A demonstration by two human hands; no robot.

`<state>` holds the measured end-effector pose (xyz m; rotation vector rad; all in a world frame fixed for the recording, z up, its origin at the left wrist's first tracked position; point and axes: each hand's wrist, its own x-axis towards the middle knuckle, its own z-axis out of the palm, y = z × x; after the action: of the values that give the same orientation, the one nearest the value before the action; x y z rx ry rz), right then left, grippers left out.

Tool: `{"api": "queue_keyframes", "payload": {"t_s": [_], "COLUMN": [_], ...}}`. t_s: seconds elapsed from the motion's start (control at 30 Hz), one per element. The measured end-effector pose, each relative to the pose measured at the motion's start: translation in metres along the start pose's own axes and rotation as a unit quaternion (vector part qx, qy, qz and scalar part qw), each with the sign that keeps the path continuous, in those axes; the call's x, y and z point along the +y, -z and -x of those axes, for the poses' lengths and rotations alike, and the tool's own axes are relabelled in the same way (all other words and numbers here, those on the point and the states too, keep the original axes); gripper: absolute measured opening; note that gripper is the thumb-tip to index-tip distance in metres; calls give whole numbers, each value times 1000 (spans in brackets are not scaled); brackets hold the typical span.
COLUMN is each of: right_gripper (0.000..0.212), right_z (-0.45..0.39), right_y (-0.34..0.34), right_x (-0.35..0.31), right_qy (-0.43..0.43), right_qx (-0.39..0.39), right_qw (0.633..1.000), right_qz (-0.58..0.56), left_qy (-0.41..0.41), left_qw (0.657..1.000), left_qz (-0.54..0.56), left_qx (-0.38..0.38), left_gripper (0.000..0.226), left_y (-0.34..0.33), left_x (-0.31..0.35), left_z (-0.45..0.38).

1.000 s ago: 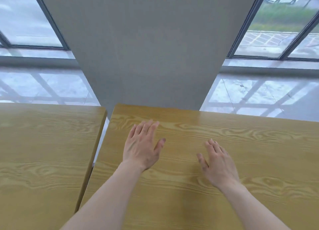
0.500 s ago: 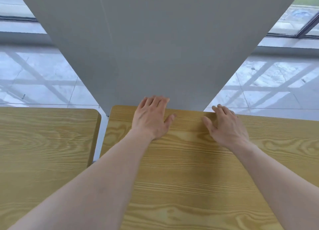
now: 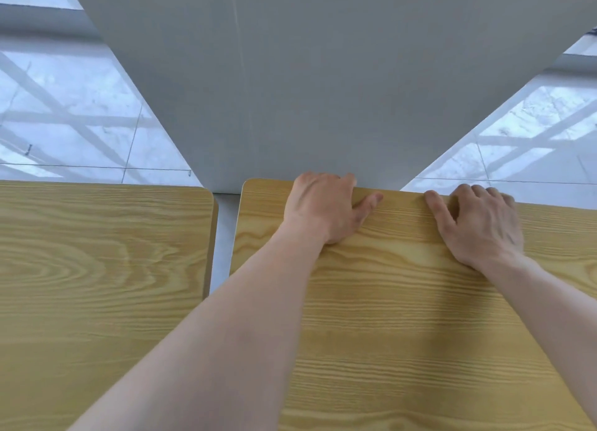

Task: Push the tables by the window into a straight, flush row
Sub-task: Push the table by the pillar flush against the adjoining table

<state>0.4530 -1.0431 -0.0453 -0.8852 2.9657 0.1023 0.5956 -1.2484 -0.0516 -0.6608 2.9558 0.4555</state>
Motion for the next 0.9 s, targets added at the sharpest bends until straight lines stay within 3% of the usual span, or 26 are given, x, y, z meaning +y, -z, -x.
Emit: {"api": "queue_keyframes", "payload": {"t_s": [0.53,0.67,0.9], "right_gripper": [75,74,53], "right_z": [7,16,93], "right_y": [-8,-8,5], "right_x": [-26,-28,-43], "right_qy": [40,45,45], "right_qx": [35,44,57], "right_qw": [998,998,990], "right_qz": [14,-6,-120], "left_qy": [26,3,-24], "left_qw": [1000,999,992], "left_qz": [-1,43,54], "left_qx": [16,18,108], "left_gripper": [56,59,60], "left_y": [1,3,5], "left_x": [-23,-26,-11], "left_z": [29,34,97]}}
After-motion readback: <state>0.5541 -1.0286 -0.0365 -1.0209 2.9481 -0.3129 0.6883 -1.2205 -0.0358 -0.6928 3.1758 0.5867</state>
